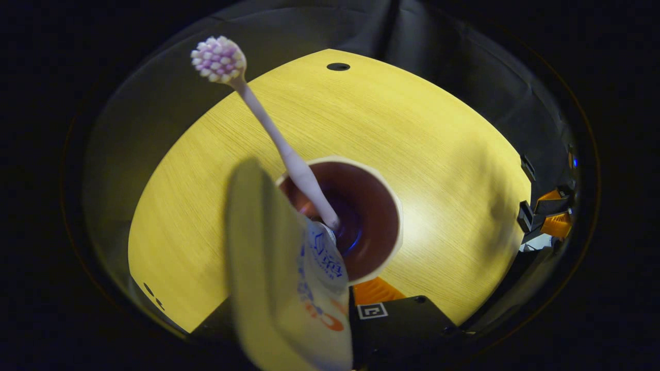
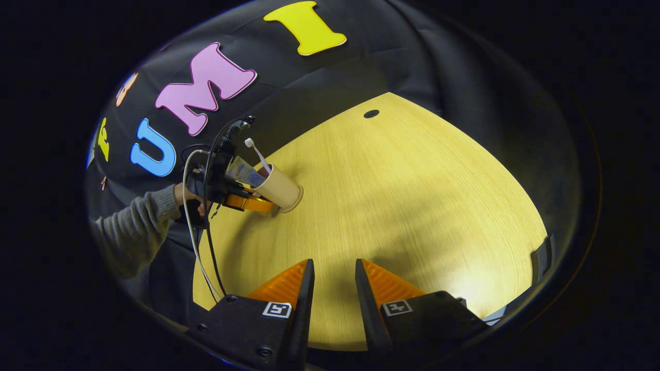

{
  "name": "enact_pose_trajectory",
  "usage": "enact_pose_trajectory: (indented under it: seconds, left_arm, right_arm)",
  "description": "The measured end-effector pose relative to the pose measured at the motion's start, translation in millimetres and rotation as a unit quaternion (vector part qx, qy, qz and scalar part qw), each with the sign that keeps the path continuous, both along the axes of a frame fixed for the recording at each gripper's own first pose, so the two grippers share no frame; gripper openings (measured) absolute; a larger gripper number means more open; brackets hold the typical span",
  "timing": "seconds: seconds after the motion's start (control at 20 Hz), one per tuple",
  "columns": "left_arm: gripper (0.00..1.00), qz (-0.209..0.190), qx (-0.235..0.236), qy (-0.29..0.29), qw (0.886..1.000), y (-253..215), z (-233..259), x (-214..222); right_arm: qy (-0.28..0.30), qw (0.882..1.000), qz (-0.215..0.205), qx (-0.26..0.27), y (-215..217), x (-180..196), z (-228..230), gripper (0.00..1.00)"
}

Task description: Put the toothbrush and toothpaste on the desktop into the cup, then pick up the cup and place it on the coaster on the desktop.

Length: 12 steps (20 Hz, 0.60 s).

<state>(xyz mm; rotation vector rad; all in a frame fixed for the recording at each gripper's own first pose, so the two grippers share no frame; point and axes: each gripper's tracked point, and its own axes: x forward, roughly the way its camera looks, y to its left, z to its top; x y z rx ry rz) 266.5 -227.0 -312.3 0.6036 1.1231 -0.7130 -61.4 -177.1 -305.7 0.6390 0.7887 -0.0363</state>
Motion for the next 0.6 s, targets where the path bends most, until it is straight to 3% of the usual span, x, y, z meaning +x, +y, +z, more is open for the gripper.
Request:
enact_pose_trajectory:
  seconds: [0.6]
  left_arm:
    - [0.28, -0.001, 0.010, 0.017, 1.000, 2, 0, -11]
  right_arm:
    - [0.001, 1.000, 0.000, 0.001, -5, 6, 3, 0.49]
